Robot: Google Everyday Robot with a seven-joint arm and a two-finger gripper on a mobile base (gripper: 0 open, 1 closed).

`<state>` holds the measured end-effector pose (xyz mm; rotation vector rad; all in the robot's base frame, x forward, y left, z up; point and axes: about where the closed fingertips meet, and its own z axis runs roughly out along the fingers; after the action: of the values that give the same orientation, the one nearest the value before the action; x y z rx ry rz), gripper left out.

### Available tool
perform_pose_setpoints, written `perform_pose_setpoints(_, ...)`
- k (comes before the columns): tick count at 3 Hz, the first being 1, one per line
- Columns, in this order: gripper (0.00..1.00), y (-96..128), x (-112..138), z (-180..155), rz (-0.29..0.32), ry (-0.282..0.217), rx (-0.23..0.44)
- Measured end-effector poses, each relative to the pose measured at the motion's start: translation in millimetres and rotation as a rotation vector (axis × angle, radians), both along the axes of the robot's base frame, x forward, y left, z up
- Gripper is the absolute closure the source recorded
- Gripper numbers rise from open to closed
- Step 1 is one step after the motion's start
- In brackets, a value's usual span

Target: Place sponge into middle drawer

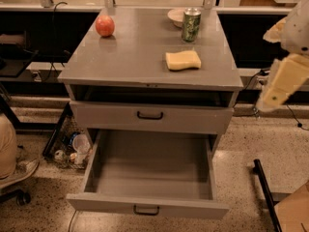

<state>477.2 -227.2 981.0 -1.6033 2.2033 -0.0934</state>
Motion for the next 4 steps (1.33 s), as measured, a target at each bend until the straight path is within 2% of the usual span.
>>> perform_pose_setpoints(1,0.00,-26,68,-21,-0.125,-0.063,0.122)
perform_pose_setpoints(2,0.00,-25,91,-24,-0.135,-0.117,0.143)
perform_pose_setpoints(3,0.00,-25,91,-23,-0.135,-0.118,0.143)
perform_pose_setpoints(4,0.00,-21,107,-29,-0.161,-0.136,0.217)
